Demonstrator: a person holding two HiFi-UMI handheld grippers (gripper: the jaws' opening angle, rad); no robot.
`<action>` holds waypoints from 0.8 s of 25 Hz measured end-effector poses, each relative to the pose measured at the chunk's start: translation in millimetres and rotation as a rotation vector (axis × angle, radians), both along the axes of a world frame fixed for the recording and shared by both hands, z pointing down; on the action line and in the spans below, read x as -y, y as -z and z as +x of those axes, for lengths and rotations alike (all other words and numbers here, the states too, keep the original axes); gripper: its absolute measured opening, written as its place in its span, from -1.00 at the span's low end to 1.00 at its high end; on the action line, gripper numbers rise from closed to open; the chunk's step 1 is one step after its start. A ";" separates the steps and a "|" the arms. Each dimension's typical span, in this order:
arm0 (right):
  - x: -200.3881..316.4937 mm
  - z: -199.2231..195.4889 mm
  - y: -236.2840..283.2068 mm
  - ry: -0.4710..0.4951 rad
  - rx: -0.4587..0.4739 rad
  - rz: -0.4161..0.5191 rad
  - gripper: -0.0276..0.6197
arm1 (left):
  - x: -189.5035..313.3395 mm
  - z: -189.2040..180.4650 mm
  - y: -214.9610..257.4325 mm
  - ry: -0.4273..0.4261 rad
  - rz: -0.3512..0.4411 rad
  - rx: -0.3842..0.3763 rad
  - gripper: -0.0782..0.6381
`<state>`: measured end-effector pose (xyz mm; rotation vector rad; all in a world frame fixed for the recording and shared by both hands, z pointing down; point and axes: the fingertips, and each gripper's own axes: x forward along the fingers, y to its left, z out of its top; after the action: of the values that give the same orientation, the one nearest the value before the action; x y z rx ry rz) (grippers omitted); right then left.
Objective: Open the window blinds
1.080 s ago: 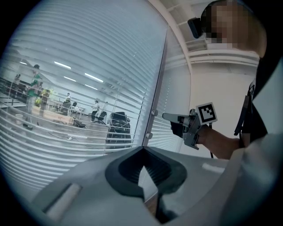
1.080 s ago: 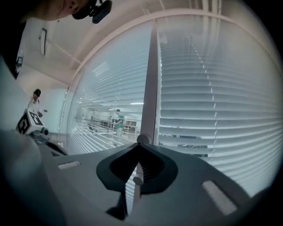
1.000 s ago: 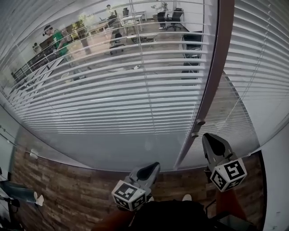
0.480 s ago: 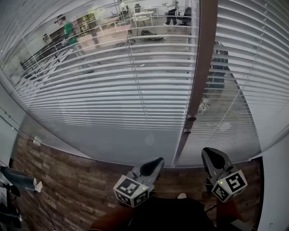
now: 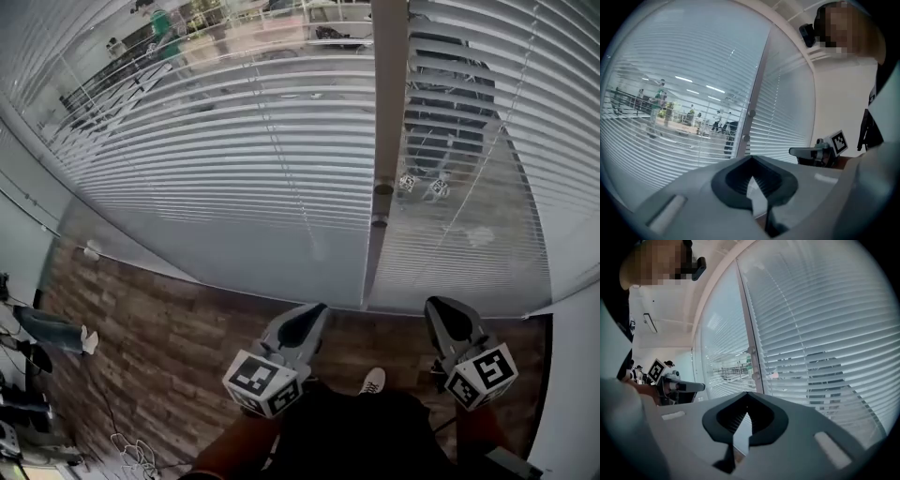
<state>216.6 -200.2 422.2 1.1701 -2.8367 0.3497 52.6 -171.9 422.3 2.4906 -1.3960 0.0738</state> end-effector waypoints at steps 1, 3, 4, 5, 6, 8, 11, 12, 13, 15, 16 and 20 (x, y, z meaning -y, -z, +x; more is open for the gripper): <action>-0.7 2.4 -7.3 0.004 0.006 -0.015 -0.83 | -2.9 -2.0 -4.9 0.015 -0.013 0.008 -0.78; -2.5 4.4 -14.0 0.010 0.020 -0.044 -0.83 | -9.9 -8.4 -7.3 0.042 -0.037 0.023 -0.78; -4.3 3.8 -14.3 0.011 0.025 -0.056 -0.83 | -14.2 -12.7 -5.5 0.053 -0.045 0.028 -0.78; -6.3 2.6 -13.5 0.009 0.029 -0.065 -0.83 | -18.2 -17.4 -2.7 0.060 -0.050 0.032 -0.78; -8.5 0.7 -12.1 0.004 0.033 -0.072 -0.83 | -21.4 -22.5 0.4 0.065 -0.051 0.035 -0.78; -15.1 -4.4 -10.6 -0.007 0.042 -0.078 -0.83 | -26.9 -32.8 5.4 0.070 -0.043 0.035 -0.78; -32.7 -15.9 -11.7 -0.028 0.035 -0.066 -0.83 | -37.1 -47.7 8.2 0.058 -0.013 0.022 -0.78; -40.4 -21.1 -11.0 -0.038 0.029 -0.060 -0.83 | -41.8 -52.8 8.7 0.047 -0.002 0.015 -0.78; -49.1 -26.8 -10.9 -0.049 0.024 -0.054 -0.83 | -48.3 -58.1 7.9 0.034 0.005 0.010 -0.78; -70.0 -38.8 -17.0 -0.073 0.018 -0.046 -0.83 | -67.5 -69.1 -1.4 0.008 0.010 0.003 -0.78; -81.4 -45.4 -21.5 -0.087 0.017 -0.042 -0.83 | -78.7 -75.2 -8.4 -0.007 0.009 0.000 -0.78; -127.7 -80.9 -11.7 -0.129 0.004 -0.028 -0.83 | -122.5 -105.9 -10.9 -0.062 -0.003 -0.025 -0.78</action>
<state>135.7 -72.5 433.9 1.3522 -2.7563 0.3974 -53.3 -49.4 433.2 2.5239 -1.3076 0.0581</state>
